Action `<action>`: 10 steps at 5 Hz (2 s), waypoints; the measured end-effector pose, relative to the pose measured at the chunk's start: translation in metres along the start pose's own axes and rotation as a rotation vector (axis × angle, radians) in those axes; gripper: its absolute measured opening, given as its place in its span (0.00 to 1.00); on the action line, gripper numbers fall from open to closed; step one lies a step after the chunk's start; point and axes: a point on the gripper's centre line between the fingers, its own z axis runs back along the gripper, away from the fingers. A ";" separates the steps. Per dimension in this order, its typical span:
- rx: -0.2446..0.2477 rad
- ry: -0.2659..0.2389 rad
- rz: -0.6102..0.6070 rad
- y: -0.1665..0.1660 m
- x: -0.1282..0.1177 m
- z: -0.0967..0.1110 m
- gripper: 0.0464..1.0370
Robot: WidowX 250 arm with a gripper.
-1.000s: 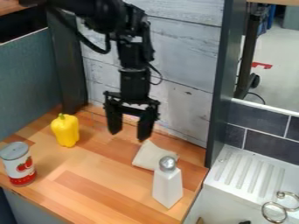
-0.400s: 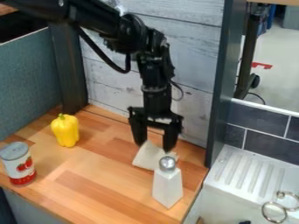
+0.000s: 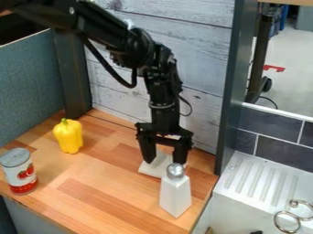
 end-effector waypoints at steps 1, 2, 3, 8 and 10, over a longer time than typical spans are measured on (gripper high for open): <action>-0.020 -0.024 0.006 -0.002 0.005 -0.003 0.97; -0.027 -0.019 0.018 -0.002 0.006 -0.015 0.97; 0.016 0.028 0.042 0.005 -0.001 -0.021 0.97; 0.088 0.120 0.274 0.087 -0.096 -0.039 0.96; 0.076 0.138 0.323 0.092 -0.129 -0.038 0.96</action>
